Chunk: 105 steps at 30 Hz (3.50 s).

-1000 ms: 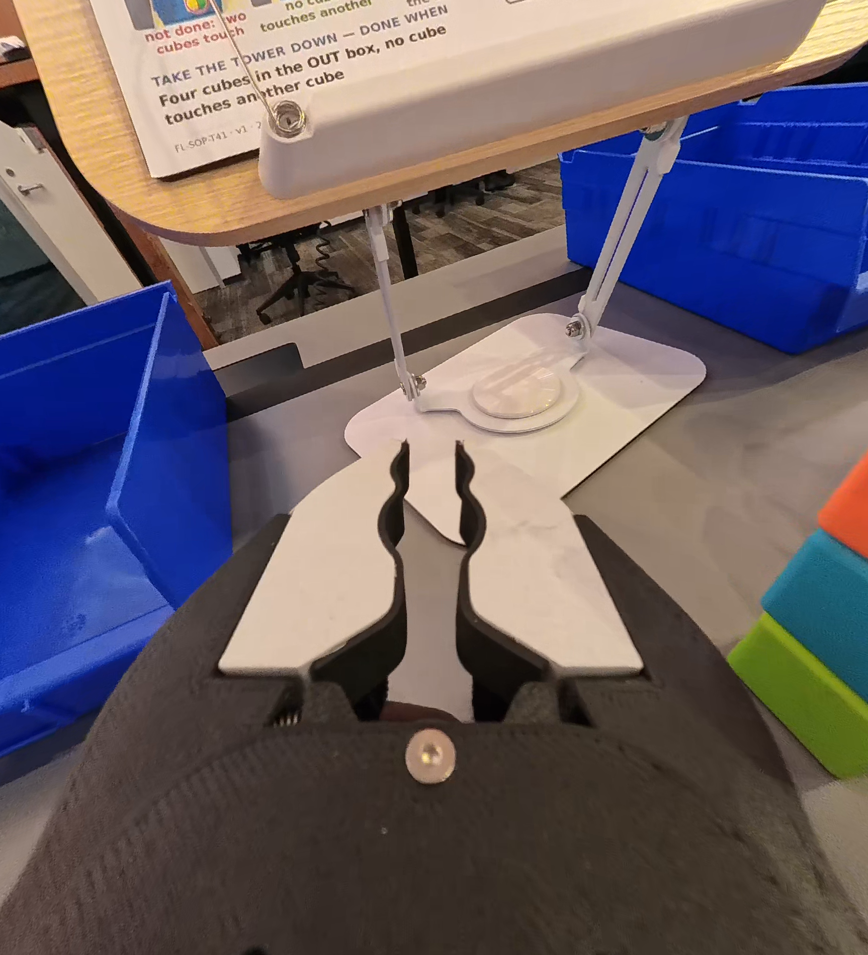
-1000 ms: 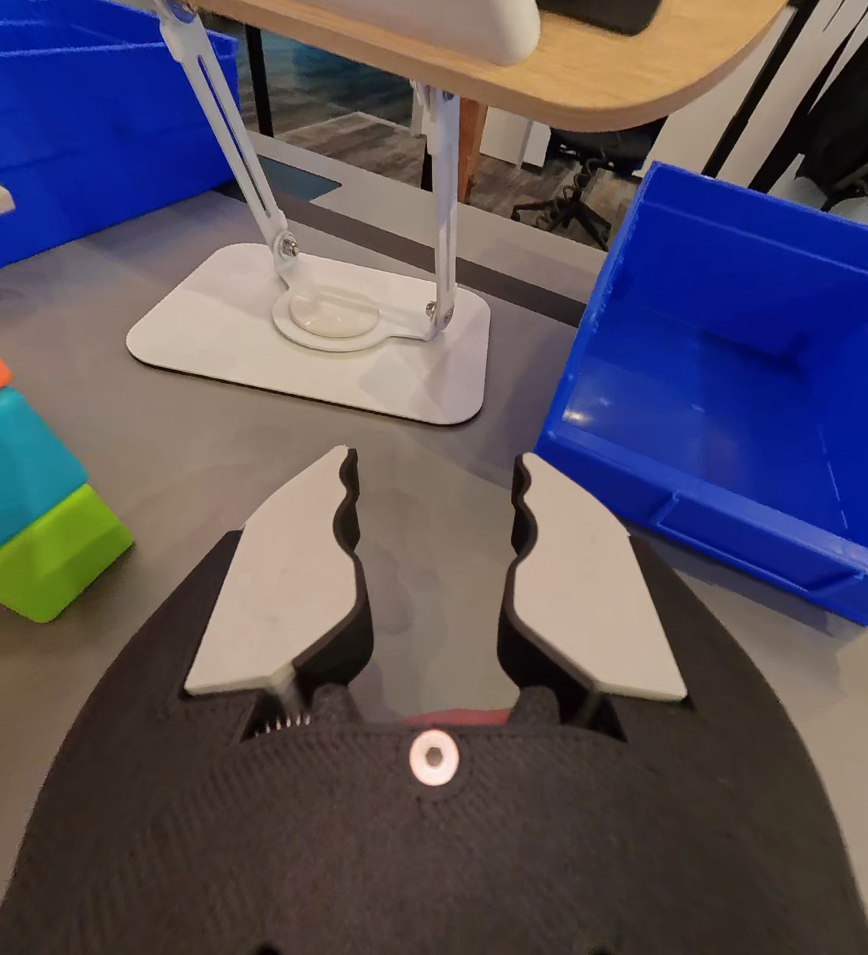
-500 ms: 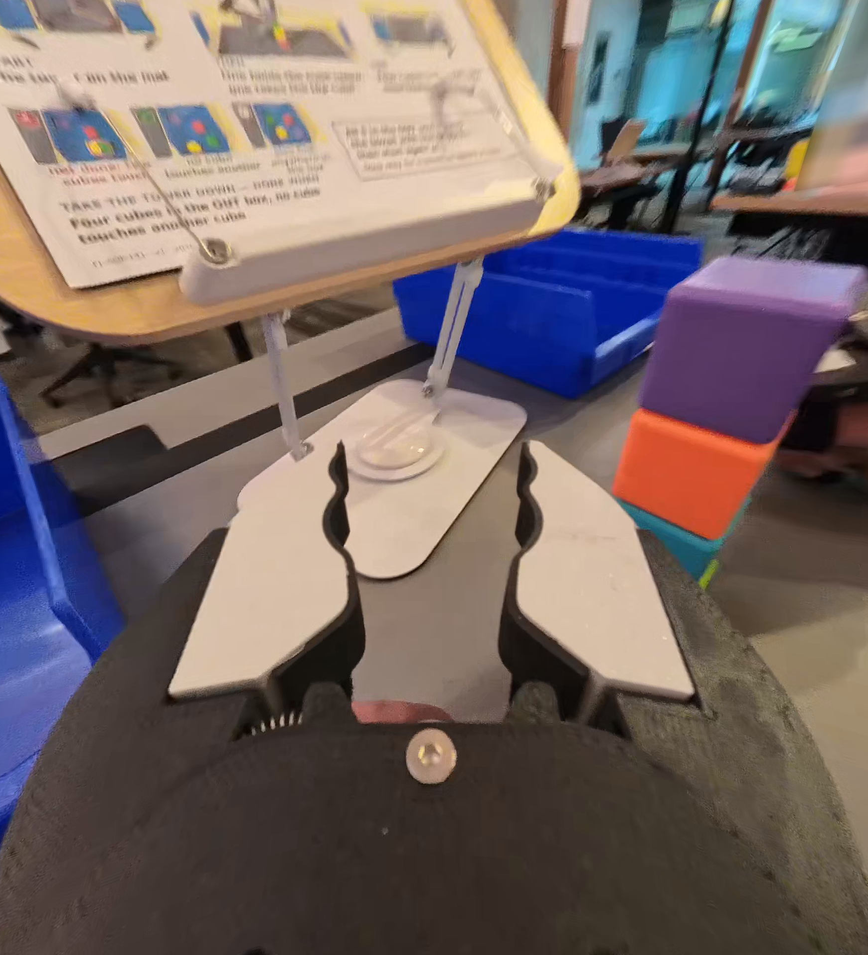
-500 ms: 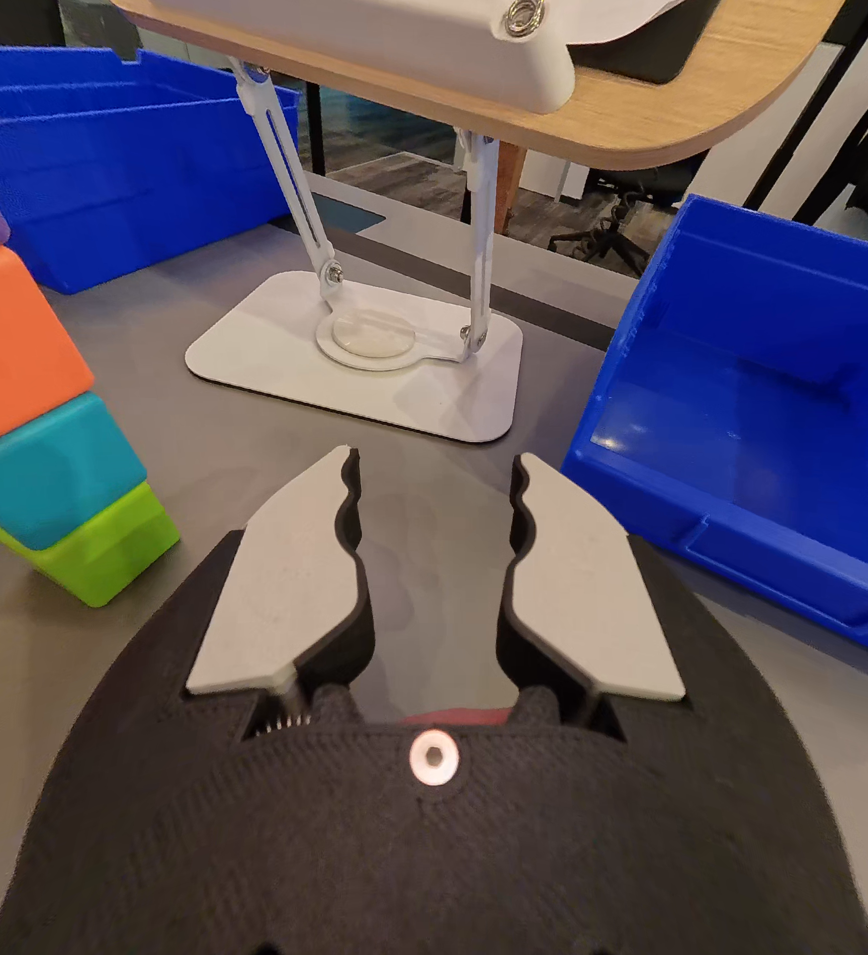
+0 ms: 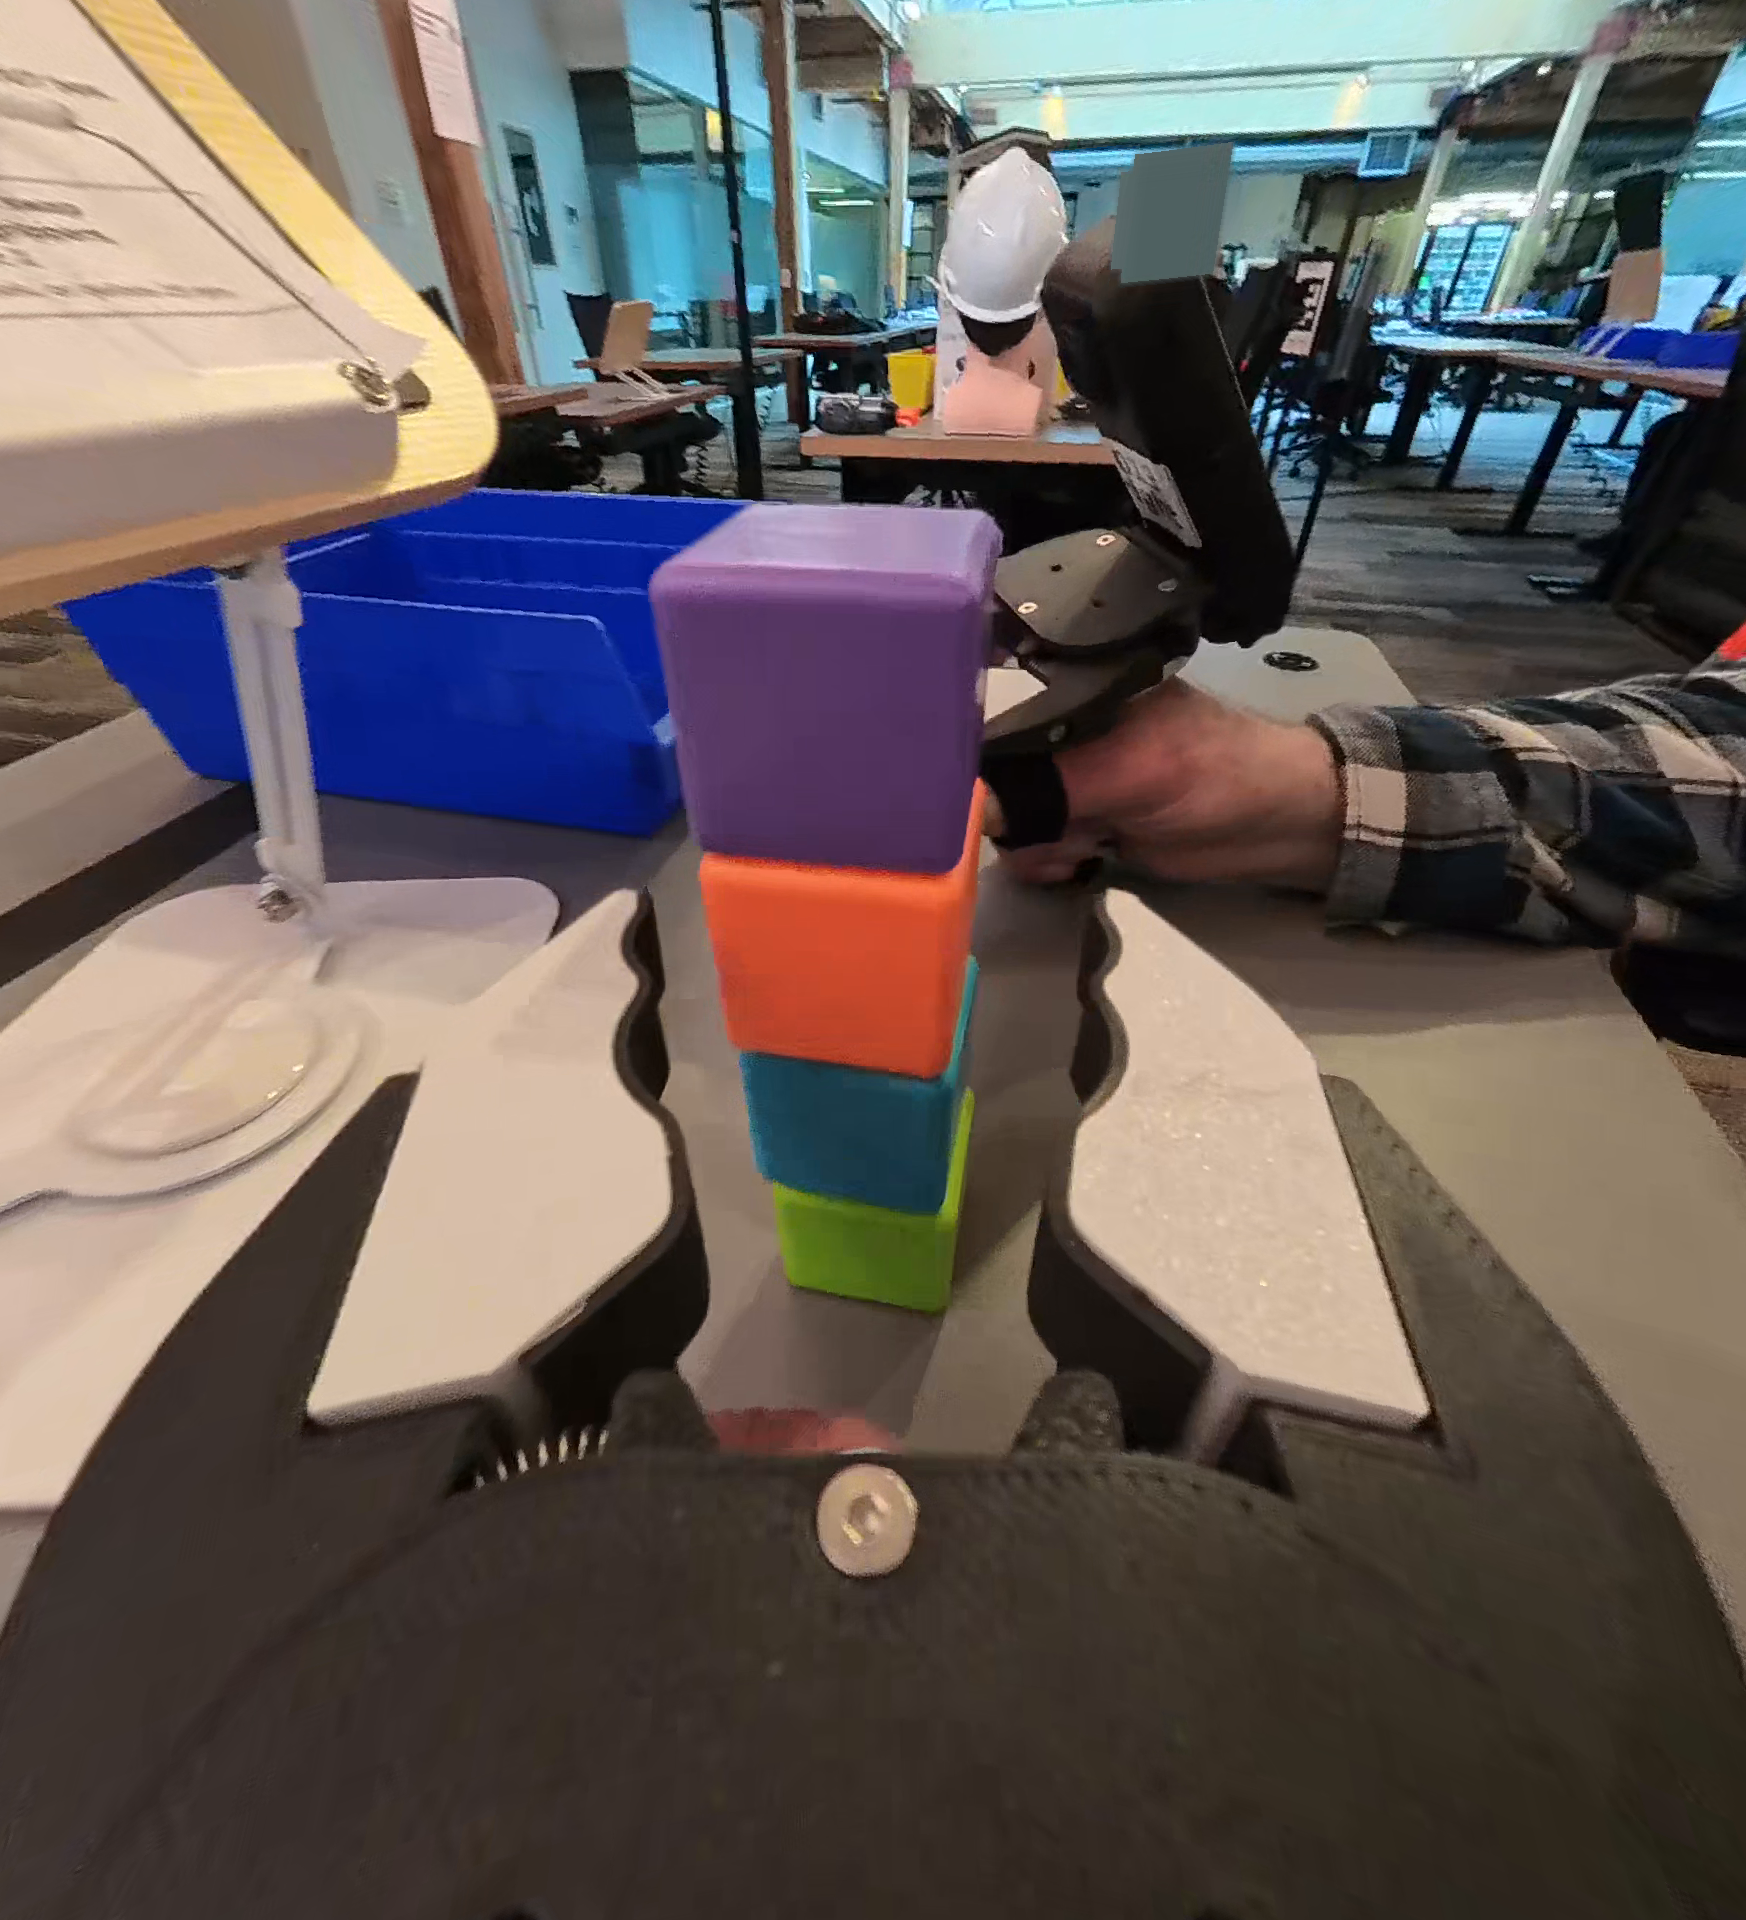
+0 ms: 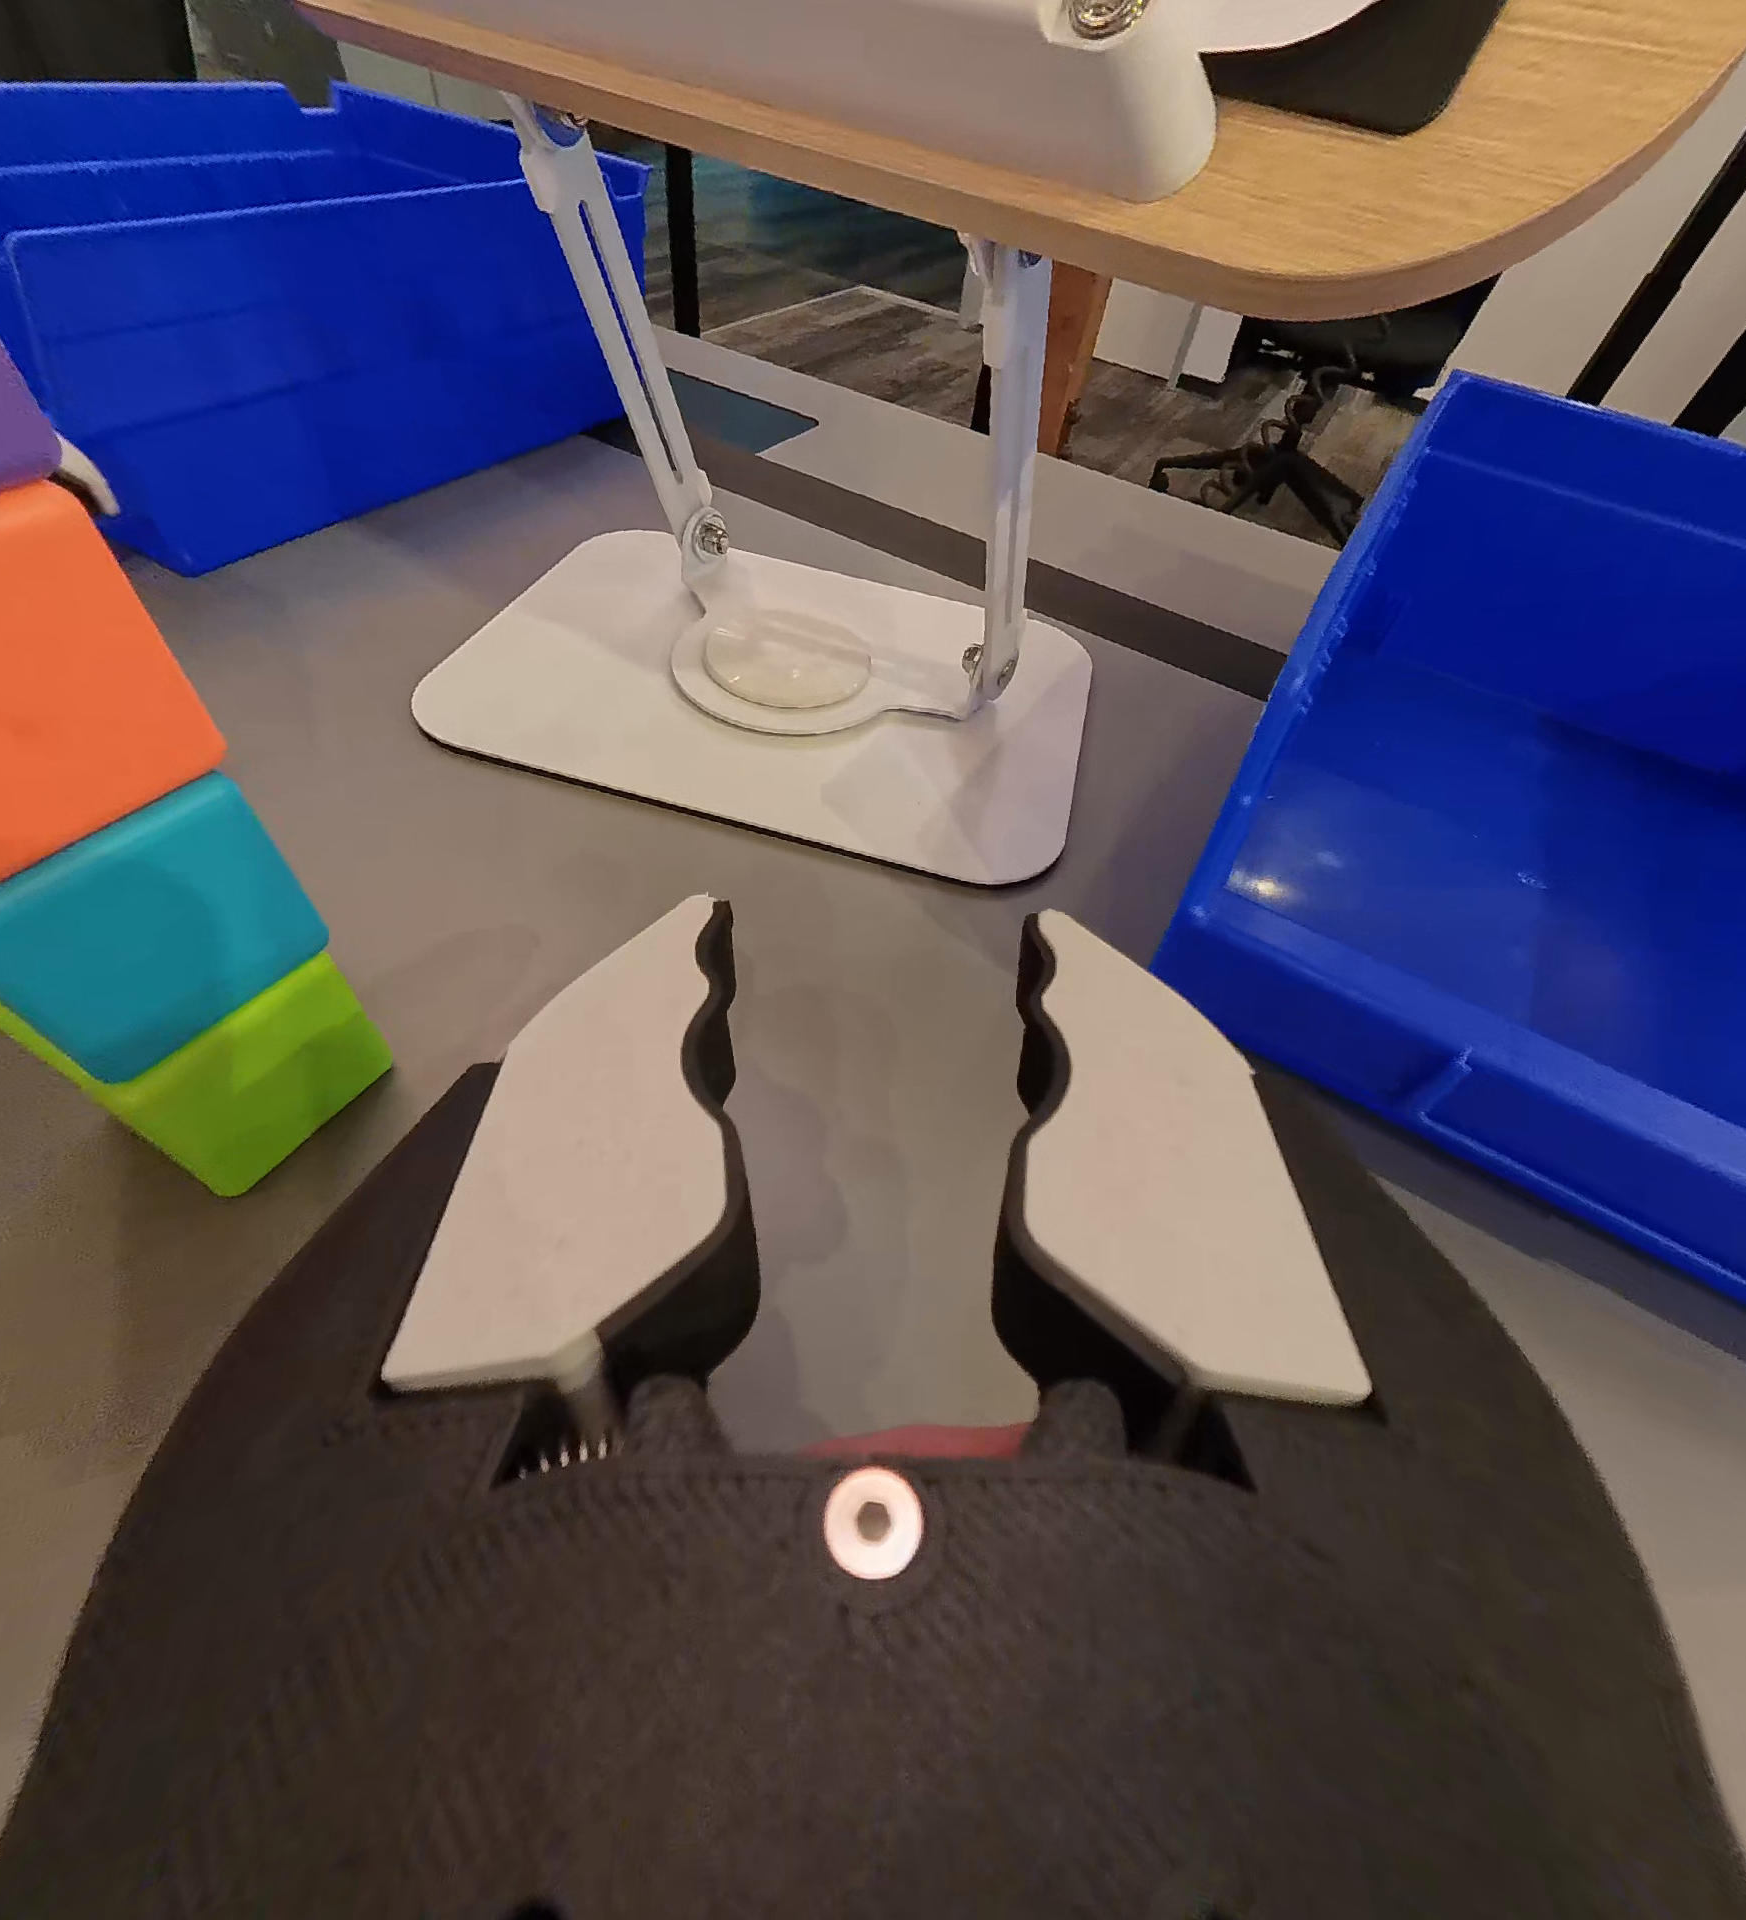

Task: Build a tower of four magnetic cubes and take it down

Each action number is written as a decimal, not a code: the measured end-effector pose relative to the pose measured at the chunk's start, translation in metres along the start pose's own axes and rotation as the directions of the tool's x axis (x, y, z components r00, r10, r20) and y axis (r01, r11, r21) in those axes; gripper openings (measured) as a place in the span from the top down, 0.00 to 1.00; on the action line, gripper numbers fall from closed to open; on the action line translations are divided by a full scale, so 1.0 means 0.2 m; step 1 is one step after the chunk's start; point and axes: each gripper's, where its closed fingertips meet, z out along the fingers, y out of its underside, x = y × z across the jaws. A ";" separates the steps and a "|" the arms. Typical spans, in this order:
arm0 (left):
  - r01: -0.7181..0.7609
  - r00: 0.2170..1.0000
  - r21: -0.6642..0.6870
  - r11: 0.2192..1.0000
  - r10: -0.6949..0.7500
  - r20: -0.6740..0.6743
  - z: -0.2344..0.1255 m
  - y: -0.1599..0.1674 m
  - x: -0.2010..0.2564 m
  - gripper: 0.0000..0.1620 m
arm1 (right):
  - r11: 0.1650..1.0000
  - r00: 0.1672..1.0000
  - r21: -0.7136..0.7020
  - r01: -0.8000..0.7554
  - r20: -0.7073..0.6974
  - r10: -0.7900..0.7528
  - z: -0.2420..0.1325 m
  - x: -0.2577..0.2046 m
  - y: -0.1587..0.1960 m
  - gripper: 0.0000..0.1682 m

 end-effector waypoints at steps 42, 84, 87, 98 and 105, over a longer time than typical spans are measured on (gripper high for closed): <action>0.005 0.999 -0.032 0.999 -0.006 -0.042 0.10 0.06 0.01 0.69 | 0.978 0.641 0.131 0.161 0.740 -0.204 -0.13 -0.65 -0.44 0.69; -0.006 1.000 -0.056 0.998 0.004 -0.031 0.10 0.06 0.01 0.69 | 0.970 0.983 -0.163 -0.181 -0.015 0.181 0.46 1.08 -0.44 0.69; -0.010 0.999 -0.058 0.998 0.008 -0.033 0.10 0.06 0.01 0.69 | 0.949 0.986 -0.269 -0.164 -0.017 0.166 0.59 1.10 -0.32 0.69; -0.014 0.999 -0.061 0.998 0.012 -0.035 0.11 0.06 0.02 0.69 | 0.850 0.998 -0.523 -0.066 -0.030 0.059 0.86 1.12 0.00 0.69; -0.014 0.999 -0.061 0.998 0.012 -0.036 0.11 0.06 0.02 0.69 | 0.817 1.000 -0.577 -0.017 -0.012 0.012 0.91 1.10 0.07 0.69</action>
